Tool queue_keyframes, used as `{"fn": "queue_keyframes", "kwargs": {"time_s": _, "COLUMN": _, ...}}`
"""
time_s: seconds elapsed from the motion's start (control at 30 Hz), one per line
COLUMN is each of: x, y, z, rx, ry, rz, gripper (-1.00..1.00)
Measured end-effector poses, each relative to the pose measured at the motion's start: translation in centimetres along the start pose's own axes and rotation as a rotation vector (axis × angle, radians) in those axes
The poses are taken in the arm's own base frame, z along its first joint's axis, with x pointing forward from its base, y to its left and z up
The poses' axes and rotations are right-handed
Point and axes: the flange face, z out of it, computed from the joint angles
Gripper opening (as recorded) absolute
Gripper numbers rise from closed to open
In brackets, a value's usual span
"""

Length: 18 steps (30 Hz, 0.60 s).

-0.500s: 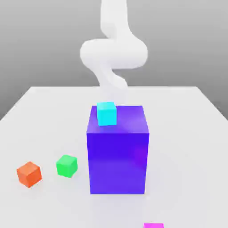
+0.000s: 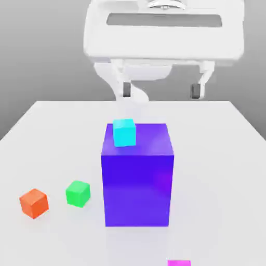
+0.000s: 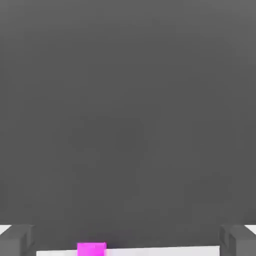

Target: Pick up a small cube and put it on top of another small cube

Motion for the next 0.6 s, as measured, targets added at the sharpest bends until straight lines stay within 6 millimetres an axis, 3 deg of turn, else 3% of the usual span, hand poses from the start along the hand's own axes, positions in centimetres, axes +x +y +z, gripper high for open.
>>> {"fn": "queue_keyframes", "kwargs": {"time_s": 0.23, "x": -3.3, "y": -0.2, "z": 12.2, "rx": -0.116, "ry": -0.122, "rz": -0.007, "gripper": 0.0}}
{"fn": "queue_keyframes", "kwargs": {"time_s": 0.6, "x": -10.7, "y": 3.2, "z": 29.4, "rx": -0.247, "ry": -0.275, "rz": -0.004, "gripper": 0.0}}
